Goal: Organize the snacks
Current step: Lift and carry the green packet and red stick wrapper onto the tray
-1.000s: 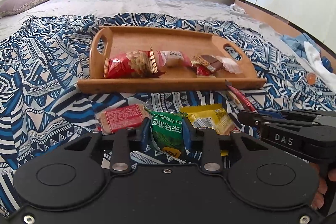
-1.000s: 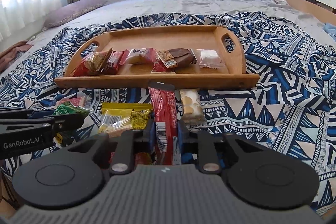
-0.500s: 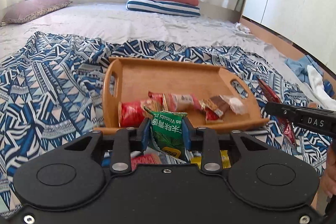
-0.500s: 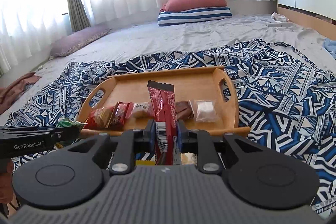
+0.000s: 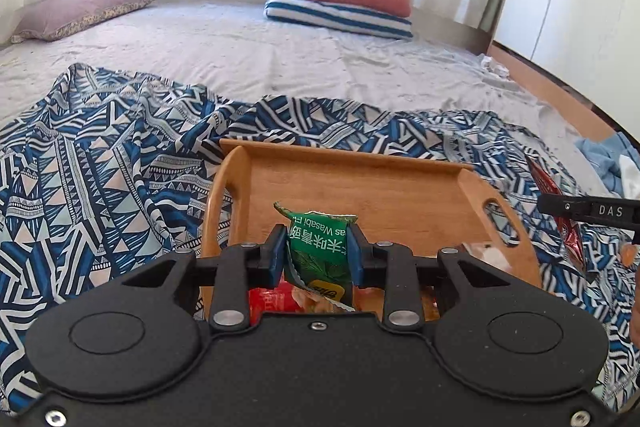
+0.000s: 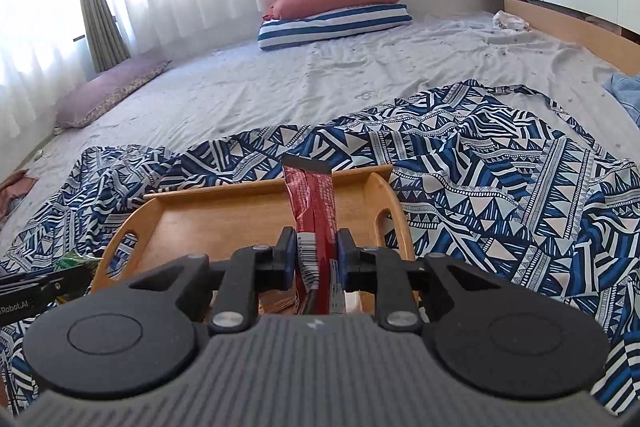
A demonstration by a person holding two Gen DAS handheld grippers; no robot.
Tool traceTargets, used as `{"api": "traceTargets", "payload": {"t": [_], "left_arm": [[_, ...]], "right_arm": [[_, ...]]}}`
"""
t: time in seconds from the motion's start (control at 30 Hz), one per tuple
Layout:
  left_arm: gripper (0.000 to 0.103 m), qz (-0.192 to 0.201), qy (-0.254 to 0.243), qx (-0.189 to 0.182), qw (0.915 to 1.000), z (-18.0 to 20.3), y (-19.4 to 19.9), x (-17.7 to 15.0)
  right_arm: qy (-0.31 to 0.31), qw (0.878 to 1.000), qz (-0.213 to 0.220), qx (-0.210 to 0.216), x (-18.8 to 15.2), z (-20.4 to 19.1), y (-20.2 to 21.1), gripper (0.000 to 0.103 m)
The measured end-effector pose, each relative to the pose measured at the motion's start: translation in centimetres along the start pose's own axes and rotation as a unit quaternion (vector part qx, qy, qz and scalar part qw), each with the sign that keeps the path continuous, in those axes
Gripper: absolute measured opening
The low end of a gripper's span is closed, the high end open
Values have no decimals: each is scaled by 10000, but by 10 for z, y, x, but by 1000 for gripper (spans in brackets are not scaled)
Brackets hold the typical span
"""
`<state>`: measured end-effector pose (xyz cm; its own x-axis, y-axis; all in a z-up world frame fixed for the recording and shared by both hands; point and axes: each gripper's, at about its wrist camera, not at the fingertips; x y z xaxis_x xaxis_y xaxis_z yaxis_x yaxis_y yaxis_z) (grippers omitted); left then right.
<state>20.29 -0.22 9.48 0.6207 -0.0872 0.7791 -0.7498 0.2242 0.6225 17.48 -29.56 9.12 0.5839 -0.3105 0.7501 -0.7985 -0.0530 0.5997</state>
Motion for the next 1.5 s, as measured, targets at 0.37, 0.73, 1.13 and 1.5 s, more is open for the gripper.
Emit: {"api": "traceTargets", "payload": {"t": [0.37, 0.73, 1.13, 1.5], "left_arm": [[29, -308, -12, 364, 9989, -1, -69, -1], [29, -372, -70, 452, 9983, 0, -92, -7], [30, -429, -72, 520, 9977, -1, -101, -12], [30, -430, -89, 564, 9974, 0, -103, -15]], "right_arm": [[469, 9966, -302, -601, -18, 3, -69, 25], [497, 9962, -227, -679, -33, 5, -90, 24], [160, 9988, -344, -310, -40, 6, -95, 21], [230, 9989, -351, -219, -42, -3, -96, 23]]}}
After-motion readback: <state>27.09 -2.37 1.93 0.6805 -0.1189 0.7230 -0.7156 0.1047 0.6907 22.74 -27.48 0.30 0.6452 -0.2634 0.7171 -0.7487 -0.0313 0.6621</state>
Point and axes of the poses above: each gripper's, at about its wrist camera, not at the fingertips, and y roughly against the way its jaws point, z to its right, x to its top, and after that the axes turned 6 degrees about -y, right-handed
